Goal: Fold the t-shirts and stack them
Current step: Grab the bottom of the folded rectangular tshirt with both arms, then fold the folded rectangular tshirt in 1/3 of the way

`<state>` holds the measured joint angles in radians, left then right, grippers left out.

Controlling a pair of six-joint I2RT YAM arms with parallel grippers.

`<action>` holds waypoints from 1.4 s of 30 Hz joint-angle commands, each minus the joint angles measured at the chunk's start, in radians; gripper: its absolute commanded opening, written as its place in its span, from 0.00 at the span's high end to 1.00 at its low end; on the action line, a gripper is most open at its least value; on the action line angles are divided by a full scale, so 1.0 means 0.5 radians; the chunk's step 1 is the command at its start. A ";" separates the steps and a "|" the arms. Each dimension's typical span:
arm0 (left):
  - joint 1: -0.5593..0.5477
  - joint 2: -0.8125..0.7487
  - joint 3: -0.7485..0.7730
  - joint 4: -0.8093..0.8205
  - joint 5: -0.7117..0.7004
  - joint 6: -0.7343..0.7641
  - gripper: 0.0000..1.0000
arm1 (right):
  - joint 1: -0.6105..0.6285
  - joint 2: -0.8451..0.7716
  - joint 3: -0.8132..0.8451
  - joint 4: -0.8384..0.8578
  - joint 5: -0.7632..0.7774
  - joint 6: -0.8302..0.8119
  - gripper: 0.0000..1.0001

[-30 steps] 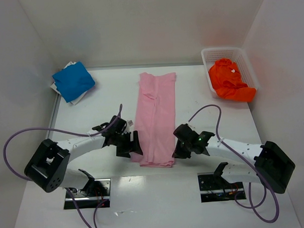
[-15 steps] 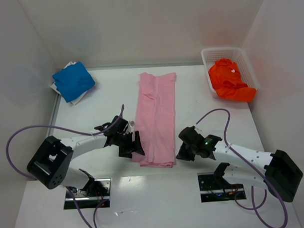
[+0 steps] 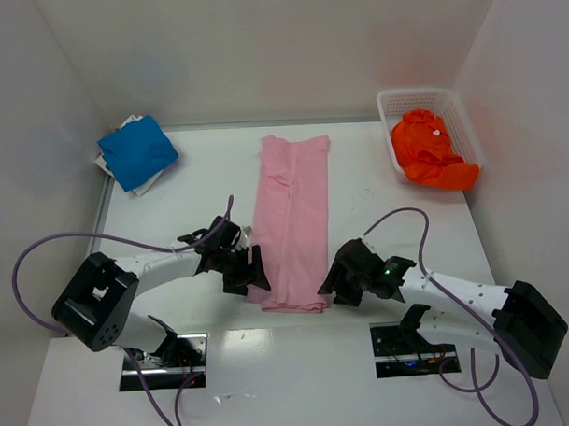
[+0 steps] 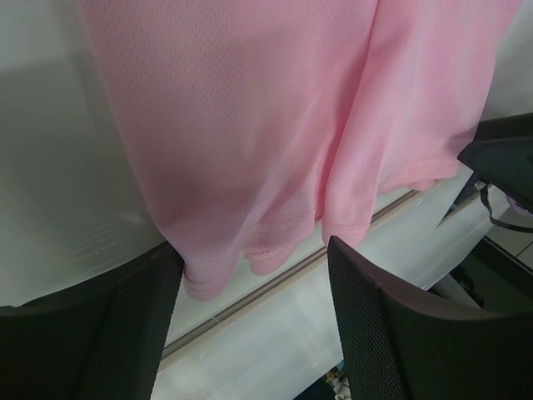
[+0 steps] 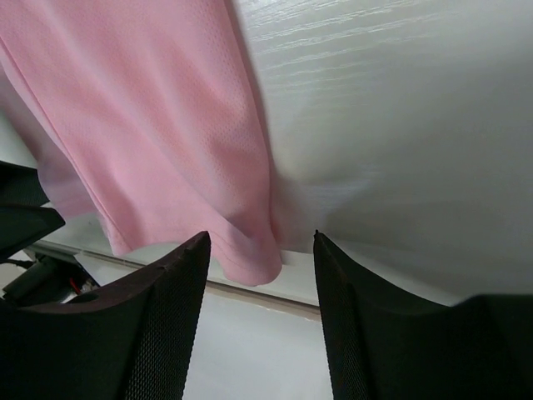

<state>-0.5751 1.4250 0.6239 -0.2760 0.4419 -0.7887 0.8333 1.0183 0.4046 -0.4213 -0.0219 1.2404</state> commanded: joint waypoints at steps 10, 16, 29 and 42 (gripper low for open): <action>-0.013 0.061 -0.002 -0.046 -0.111 0.004 0.33 | -0.004 0.190 0.025 0.266 -0.057 -0.033 0.65; -0.013 0.043 -0.042 -0.046 -0.111 -0.018 0.42 | -0.004 0.273 0.025 0.315 -0.079 -0.051 0.77; -0.013 0.065 -0.036 -0.098 -0.148 -0.036 1.00 | -0.004 0.114 0.099 0.079 0.056 -0.011 0.99; 0.045 0.049 0.525 -0.368 -0.086 0.240 1.00 | -0.389 0.212 0.513 -0.035 0.063 -0.412 0.99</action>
<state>-0.5713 1.4414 0.8001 -0.4297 0.3740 -0.7277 0.7059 1.1053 0.5831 -0.4213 -0.0139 1.1267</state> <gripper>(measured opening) 0.007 0.013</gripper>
